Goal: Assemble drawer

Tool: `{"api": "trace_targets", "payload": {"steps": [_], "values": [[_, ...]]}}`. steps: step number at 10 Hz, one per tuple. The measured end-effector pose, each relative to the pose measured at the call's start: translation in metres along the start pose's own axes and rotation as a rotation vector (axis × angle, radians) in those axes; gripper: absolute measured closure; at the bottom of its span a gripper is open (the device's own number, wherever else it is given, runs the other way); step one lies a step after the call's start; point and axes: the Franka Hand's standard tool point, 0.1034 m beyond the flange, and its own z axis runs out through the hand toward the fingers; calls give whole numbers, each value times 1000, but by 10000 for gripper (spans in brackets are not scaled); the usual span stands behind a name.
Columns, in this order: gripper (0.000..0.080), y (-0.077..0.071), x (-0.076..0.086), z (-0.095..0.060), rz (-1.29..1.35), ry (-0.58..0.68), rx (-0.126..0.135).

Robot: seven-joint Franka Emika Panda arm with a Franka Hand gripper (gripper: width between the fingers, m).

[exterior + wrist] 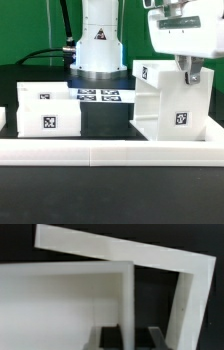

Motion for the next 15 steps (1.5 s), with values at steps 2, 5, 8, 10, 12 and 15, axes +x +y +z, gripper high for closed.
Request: {"api": "trace_targets", "payload": {"steps": [2, 5, 8, 10, 12, 15], "values": [[760, -11, 2, 1, 112, -14, 10], [760, -34, 6, 2, 104, -24, 13], [760, -53, 8, 4, 108, -33, 16], [760, -64, 10, 4, 108, -36, 22], [760, -64, 9, 5, 100, -36, 21], [374, -58, 8, 1, 31, -35, 20]]}}
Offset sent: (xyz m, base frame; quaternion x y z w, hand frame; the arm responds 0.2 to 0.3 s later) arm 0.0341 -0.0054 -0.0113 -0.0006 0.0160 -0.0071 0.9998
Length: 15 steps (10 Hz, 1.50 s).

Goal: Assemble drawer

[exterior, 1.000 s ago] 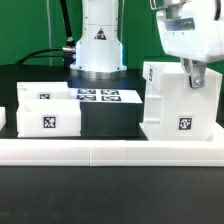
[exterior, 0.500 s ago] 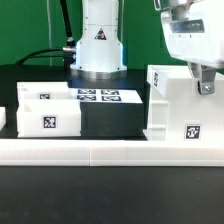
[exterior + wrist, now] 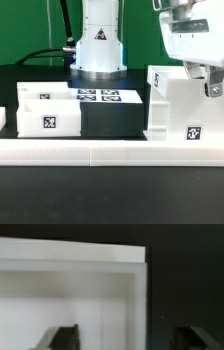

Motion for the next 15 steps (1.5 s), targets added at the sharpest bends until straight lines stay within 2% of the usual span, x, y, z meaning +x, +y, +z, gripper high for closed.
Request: {"api": "trace_targets", "payload": {"steps": [1, 2, 4, 6, 7, 9, 10, 13, 14, 15], "values": [[240, 5, -1, -4, -31, 1, -2], [178, 10, -1, -12, -79, 2, -1], [155, 23, 9, -39, -227, 2, 10], [151, 30, 30, -56, -419, 10, 17], [150, 33, 36, -58, -407, 6, 19], [150, 33, 35, -56, -448, 5, 17], [150, 36, 39, -55, -526, 8, 6], [150, 55, 74, -51, -1003, 21, -40], [150, 57, 80, -51, -1070, 24, -47], [150, 56, 79, -51, -1144, 22, -47]]}}
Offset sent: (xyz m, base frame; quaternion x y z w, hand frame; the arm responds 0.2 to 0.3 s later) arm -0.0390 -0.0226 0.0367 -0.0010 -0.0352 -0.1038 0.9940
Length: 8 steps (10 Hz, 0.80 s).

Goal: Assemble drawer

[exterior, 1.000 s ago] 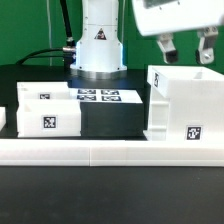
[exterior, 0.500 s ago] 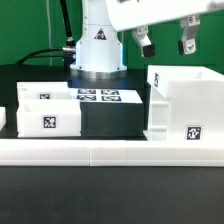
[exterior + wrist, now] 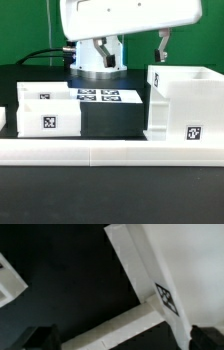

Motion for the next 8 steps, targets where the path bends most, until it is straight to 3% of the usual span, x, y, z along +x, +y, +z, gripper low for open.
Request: {"api": "trace_targets", "payload": {"steps": [4, 8], "values": [[150, -1, 0, 2, -221, -6, -9], [150, 54, -17, 7, -484, -38, -94]]}}
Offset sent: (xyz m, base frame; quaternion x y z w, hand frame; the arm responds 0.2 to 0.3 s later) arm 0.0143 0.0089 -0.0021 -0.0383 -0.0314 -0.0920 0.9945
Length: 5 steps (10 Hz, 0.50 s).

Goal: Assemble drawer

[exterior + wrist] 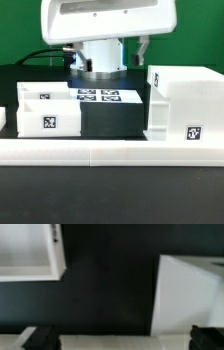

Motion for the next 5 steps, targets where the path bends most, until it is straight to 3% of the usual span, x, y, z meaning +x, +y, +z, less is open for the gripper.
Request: {"api": "trace_targets", "payload": {"steps": [2, 5], "values": [[150, 17, -15, 8, -43, -4, -3], [150, 16, -15, 8, -39, -5, -2]]}}
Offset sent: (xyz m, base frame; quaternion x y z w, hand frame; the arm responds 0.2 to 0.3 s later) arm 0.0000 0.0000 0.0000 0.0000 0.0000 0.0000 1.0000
